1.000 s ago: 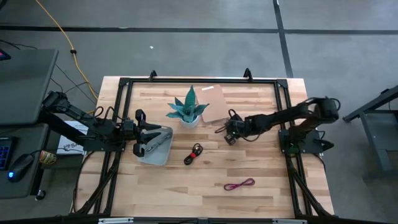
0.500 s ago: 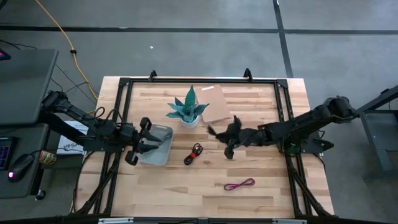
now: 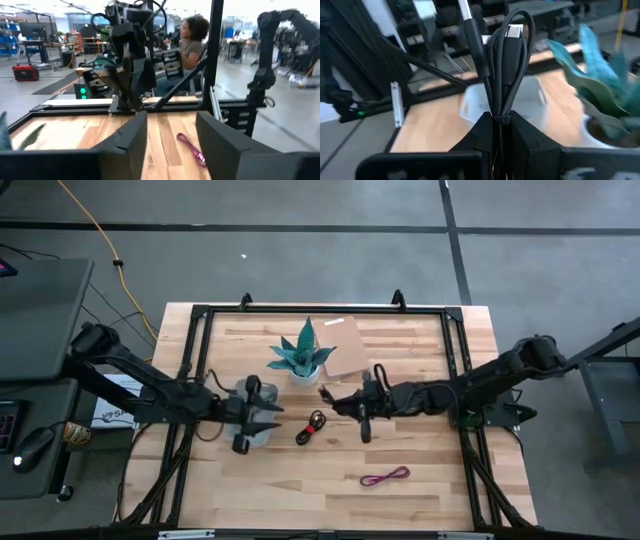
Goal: Pick and place USB-C Cables
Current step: Put the top black charger cable into the bin
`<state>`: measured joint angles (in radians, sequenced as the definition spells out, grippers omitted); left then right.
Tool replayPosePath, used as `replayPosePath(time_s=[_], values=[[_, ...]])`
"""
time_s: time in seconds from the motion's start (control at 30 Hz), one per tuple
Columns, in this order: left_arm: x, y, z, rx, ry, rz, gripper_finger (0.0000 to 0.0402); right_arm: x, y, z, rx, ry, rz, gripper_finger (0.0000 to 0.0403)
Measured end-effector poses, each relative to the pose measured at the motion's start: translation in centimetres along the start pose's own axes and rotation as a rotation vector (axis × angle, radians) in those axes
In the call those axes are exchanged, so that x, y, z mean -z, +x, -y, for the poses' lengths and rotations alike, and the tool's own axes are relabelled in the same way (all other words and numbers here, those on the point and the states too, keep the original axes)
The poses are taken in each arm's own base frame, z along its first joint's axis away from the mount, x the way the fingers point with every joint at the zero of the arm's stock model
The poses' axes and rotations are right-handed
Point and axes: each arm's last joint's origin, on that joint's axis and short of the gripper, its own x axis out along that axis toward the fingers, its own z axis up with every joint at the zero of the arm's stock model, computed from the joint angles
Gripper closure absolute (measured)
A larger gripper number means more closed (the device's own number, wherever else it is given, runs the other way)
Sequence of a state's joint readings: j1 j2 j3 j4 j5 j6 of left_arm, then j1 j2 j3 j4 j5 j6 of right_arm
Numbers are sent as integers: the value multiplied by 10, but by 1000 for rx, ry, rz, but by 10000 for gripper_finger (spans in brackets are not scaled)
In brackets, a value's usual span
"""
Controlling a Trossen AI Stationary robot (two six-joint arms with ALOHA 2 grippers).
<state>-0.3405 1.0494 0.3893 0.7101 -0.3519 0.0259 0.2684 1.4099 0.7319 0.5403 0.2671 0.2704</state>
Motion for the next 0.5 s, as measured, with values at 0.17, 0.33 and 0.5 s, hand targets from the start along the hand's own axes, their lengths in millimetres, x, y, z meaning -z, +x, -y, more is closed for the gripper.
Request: replayPosePath(time_s=[0.17,0.33,0.5], values=[[-1,23,8,-12,78,-37,190,-1,10,-4,-106,-14,69,388],[-4,39,11,-102,71,-38,166,-11,18,-14,-147,-39,91,388],[-3,49,14,-148,36,36,165,-10,38,-26,-168,-86,80,388]])
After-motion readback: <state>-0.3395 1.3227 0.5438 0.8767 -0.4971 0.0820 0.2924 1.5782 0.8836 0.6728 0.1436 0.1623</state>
